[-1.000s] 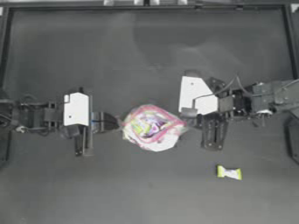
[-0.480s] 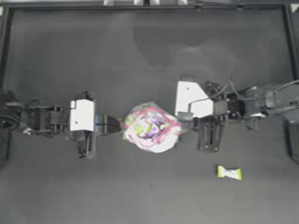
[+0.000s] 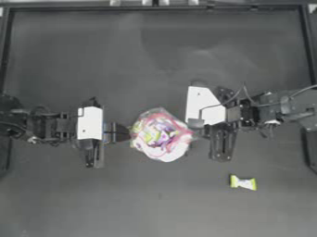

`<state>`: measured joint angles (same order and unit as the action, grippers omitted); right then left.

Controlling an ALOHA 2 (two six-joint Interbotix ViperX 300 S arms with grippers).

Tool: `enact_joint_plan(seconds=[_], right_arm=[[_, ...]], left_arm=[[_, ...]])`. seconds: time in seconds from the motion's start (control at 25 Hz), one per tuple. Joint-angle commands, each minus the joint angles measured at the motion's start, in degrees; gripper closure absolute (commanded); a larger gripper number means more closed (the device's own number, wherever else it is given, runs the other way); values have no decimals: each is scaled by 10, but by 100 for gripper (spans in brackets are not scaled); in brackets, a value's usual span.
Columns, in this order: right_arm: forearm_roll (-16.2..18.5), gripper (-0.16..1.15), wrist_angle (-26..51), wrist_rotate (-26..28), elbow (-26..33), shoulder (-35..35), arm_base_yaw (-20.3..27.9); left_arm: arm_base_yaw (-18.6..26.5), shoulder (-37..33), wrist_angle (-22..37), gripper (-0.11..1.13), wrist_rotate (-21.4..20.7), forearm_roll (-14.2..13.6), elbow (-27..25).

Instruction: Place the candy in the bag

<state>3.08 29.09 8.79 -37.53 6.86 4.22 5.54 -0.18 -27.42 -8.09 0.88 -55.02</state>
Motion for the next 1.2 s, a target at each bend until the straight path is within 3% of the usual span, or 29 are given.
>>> enact_joint_plan(seconds=[0.04, 0.32, 0.48, 0.68, 0.76, 1.2], right_arm=[[-4, 93, -3, 0, 4, 7, -1], [-2, 78, -4, 1, -2, 7, -1], [-14, 50, -14, -4, -1, 7, -1], [-25, 2, -20, -4, -1, 8, 0], [-26, -8, -20, -4, -1, 8, -1], [-22, -2, 7, -8, 3, 40, 4]], left_arm=[[2, -11, -4, 98, -13, 2, 10], [2, -13, -4, 98, -17, 3, 12], [2, -14, -4, 98, -17, 3, 13], [1, -14, -4, 98, -17, 2, 13], [1, -14, -4, 98, -17, 3, 13], [1, -15, -4, 98, -17, 3, 13]])
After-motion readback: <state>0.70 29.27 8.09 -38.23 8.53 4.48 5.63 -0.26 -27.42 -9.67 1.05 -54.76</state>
